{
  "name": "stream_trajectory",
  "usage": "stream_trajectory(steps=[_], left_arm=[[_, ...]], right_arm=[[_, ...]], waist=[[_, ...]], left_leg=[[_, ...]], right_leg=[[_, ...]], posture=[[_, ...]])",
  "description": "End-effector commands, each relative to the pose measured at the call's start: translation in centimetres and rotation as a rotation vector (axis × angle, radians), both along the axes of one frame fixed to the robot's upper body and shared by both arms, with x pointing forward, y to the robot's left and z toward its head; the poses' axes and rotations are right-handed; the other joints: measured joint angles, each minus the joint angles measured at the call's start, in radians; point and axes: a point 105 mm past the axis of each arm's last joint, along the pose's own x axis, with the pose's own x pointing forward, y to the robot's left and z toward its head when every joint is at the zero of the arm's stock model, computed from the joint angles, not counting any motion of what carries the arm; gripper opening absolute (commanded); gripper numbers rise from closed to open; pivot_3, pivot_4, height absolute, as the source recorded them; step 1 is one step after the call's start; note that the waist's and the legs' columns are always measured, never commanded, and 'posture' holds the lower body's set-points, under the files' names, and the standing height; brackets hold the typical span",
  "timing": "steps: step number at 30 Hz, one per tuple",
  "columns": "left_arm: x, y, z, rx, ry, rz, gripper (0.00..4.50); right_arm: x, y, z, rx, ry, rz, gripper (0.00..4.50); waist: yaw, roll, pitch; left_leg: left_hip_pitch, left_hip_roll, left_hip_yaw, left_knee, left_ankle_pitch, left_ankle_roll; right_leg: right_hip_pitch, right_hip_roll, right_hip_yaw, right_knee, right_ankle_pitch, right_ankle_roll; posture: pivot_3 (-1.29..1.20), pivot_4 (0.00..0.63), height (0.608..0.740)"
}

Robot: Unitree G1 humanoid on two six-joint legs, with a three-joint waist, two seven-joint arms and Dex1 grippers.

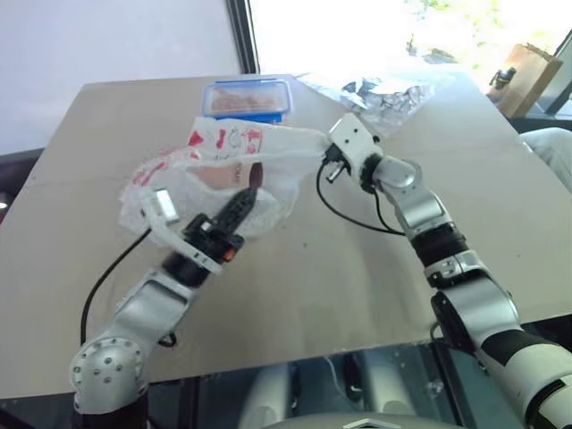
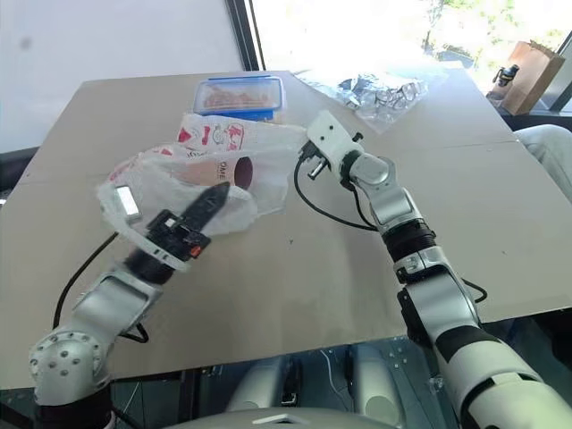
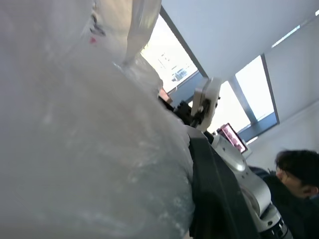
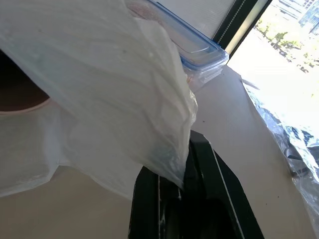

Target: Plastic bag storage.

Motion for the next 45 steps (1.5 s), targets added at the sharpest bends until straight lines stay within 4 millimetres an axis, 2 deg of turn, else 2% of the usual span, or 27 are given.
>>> stream_trajectory(steps=[1,2,5,7,10,12,15,18,21,23,27,29,31,36,38,41,42,45], left_arm=[[-1.6,-0.3,2.6,-0.046,-0.088,-0.076,0.02],[-1.9,-0.1,3.7,-0.066,-0.121,-0.105,0.02],[-2.5,1.5,9.7,-0.196,-0.322,-0.172,0.02],[-2.4,3.6,14.2,-0.246,-0.489,-0.14,0.02],[-1.5,8.0,19.7,-0.292,-0.608,-0.046,0.02],[-0.9,10.0,21.8,-0.292,-0.617,-0.005,0.02],[1.2,11.4,23.0,-0.265,-0.575,0.052,0.02],[3.6,10.8,23.1,-0.218,-0.536,0.057,0.02],[4.9,10.0,22.9,-0.206,-0.512,0.029,0.02],[5.9,9.2,21.9,-0.17,-0.475,0.01,0.02],[6.8,7.6,19.3,-0.1,-0.409,-0.037,0.02],[7.1,7.0,17.3,-0.024,-0.37,-0.032,0.02],[7.3,6.5,14.0,0.045,-0.308,-0.021,0.02],[6.6,5.3,6.7,0.239,-0.195,0.027,0.02],[6.0,4.6,4.9,0.296,-0.17,0.005,0.02],[4.4,2.9,1.1,0.41,-0.139,-0.039,0.02],[3.7,2.5,-0.1,0.457,-0.133,-0.058,0.02],[1.9,1.7,-2.5,0.573,-0.15,-0.114,0.02]], right_arm=[[0.3,0.0,3.4,0.059,-0.072,0.009,0.0],[0.4,-0.2,4.1,0.086,-0.068,0.011,0.0],[0.8,-1.1,7.9,0.252,-0.036,0.015,0.0],[1.0,-2.3,11.3,0.357,-0.028,0.018,0.0],[0.5,-4.0,15.5,0.448,0.015,0.074,0.0],[-0.6,-4.9,17.5,0.473,0.05,0.155,0.0],[-2.1,-7.1,20.7,0.528,0.049,0.197,0.0],[-3.8,-10.0,23.9,0.596,0.01,0.188,0.0],[-5.2,-11.7,25.1,0.581,-0.02,0.165,0.0],[-6.3,-12.7,25.3,0.547,-0.04,0.138,0.0],[-8.4,-13.3,23.9,0.491,-0.025,0.111,0.0],[-9.5,-13.2,22.2,0.457,0.002,0.092,0.0],[-10.5,-12.7,19.3,0.432,0.061,0.087,0.0],[-12.0,-11.7,10.6,0.319,0.173,-0.014,0.0],[-12.6,-11.4,8.8,0.279,0.186,-0.026,0.0],[-13.8,-11.5,4.0,0.146,0.238,-0.073,0.0],[-14.3,-11.8,2.3,0.095,0.248,-0.089,0.0],[-15.6,-12.9,-0.8,-0.015,0.263,-0.106,0.0]], waist=[[0.0,0.0,0.0],[0.0,0.0,0.0],[0.008,0.0,0.003],[0.017,0.0,0.003],[0.021,-0.001,0.003],[0.02,-0.001,0.003],[0.02,-0.001,0.003],[0.02,-0.001,0.003],[0.021,-0.001,0.003],[0.018,-0.001,0.003],[0.014,-0.001,0.003],[0.012,-0.001,0.003],[0.012,-0.001,0.003],[0.019,-0.001,0.002],[0.023,0.0,0.002],[0.03,0.0,0.001],[0.034,0.0,0.001],[0.043,0.0,0.001]], left_leg=[[0.0,0.0,0.0,0.0,0.0,0.0],[0.0,0.0,0.0,0.0,0.0,0.0],[-0.001,0.0,-0.002,0.001,0.0,0.0],[-0.002,0.0,-0.003,0.001,0.0,0.0],[-0.002,-0.001,-0.005,0.002,0.0,0.0],[-0.001,-0.003,-0.006,0.001,0.0,0.0],[-0.003,-0.004,-0.007,-0.003,0.0,0.001],[-0.007,-0.004,-0.008,-0.005,-0.001,0.002],[-0.015,-0.004,-0.011,-0.005,-0.001,0.003],[-0.018,-0.004,-0.011,-0.005,-0.001,0.003],[-0.017,-0.003,-0.01,-0.009,-0.001,0.002],[-0.016,-0.002,-0.009,-0.009,-0.001,0.002],[-0.016,-0.002,-0.007,-0.009,-0.001,0.002],[-0.015,-0.002,-0.007,-0.008,-0.001,0.002],[-0.016,-0.004,-0.007,-0.006,-0.001,0.002],[-0.015,-0.005,-0.008,-0.001,-0.001,0.002],[-0.013,-0.005,-0.009,-0.001,-0.001,0.002],[-0.007,-0.006,-0.007,-0.002,-0.002,0.003]], right_leg=[[0.0,0.0,0.0,0.0,0.0,0.0],[0.0,0.0,0.0,0.0,0.0,0.0],[0.0,0.0,-0.002,0.0,0.0,0.0],[0.0,0.001,-0.005,0.0,0.0,-0.001],[0.002,0.001,-0.01,-0.001,0.0,-0.001],[0.003,0.002,-0.01,-0.003,0.0,0.0],[0.003,0.002,-0.011,-0.006,0.0,0.001],[0.002,0.0,-0.014,-0.011,-0.001,0.003],[-0.004,-0.001,-0.016,-0.012,0.0,0.003],[-0.007,-0.002,-0.017,-0.013,0.0,0.003],[-0.008,-0.003,-0.016,-0.013,-0.001,0.004],[-0.008,-0.004,-0.015,-0.013,-0.001,0.004],[-0.009,-0.004,-0.014,-0.012,-0.001,0.004],[-0.008,-0.009,-0.014,-0.012,-0.001,0.004],[-0.008,-0.01,-0.014,-0.012,-0.001,0.004],[-0.007,-0.007,-0.014,-0.01,-0.001,0.004],[-0.005,-0.008,-0.014,-0.011,-0.001,0.004],[0.002,-0.007,-0.014,-0.012,-0.002,0.004]], posture=[[0.0,0.15,0.74],[0.0,0.15,0.74],[0.0,0.15,0.74],[0.0,0.15,0.74],[0.0,0.15,0.74],[0.0,0.15,0.74],[0.0,0.15,0.74],[0.0,0.15,0.74],[0.0,0.15,0.74],[0.0,0.15,0.74],[0.0,0.15,0.74],[0.0,0.15,0.74],[0.0,0.15,0.74],[0.0,0.15,0.74],[0.0,0.15,0.74],[0.0,0.15,0.74],[0.0,0.15,0.74],[0.0,0.15,0.74]])
